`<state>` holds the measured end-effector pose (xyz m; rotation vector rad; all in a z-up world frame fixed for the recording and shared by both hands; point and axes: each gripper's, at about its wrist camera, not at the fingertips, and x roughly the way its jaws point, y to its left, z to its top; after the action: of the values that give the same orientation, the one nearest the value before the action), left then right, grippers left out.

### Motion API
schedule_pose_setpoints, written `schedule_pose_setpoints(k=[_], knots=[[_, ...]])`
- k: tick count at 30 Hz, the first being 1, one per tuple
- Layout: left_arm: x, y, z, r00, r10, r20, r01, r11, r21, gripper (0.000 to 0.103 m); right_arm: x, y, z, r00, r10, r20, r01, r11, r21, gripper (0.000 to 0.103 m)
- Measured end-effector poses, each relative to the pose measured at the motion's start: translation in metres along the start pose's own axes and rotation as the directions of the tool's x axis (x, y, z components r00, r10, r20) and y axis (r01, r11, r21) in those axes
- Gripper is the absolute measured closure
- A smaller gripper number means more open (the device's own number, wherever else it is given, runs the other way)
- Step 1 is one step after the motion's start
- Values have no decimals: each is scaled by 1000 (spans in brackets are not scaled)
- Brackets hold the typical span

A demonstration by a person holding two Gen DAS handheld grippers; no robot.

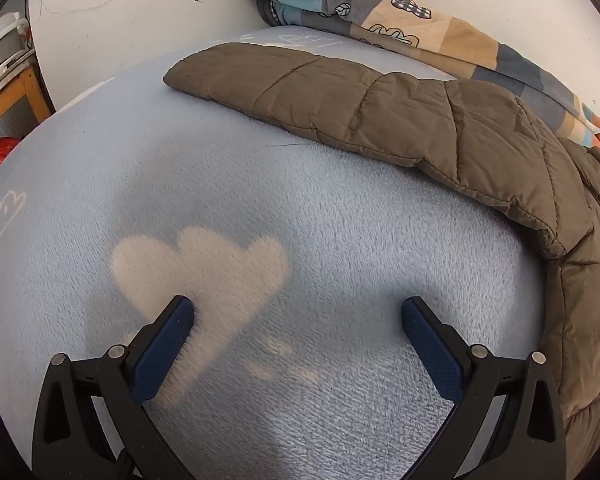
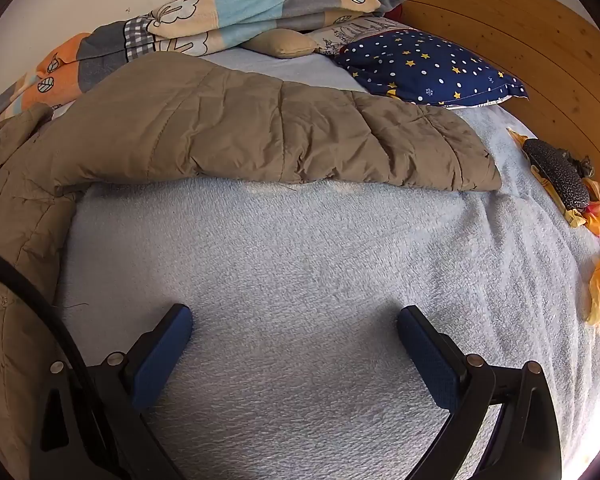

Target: Fold large clothes

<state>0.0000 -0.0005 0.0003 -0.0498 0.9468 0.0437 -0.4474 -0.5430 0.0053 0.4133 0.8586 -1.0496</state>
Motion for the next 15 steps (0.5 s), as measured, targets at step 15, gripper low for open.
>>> schedule_pose_setpoints(k=[15], knots=[[-26,12,-13,967,-154,-202,208,937,281,0,-12,-15,0,975,145,-170,-166,979,-120,0]])
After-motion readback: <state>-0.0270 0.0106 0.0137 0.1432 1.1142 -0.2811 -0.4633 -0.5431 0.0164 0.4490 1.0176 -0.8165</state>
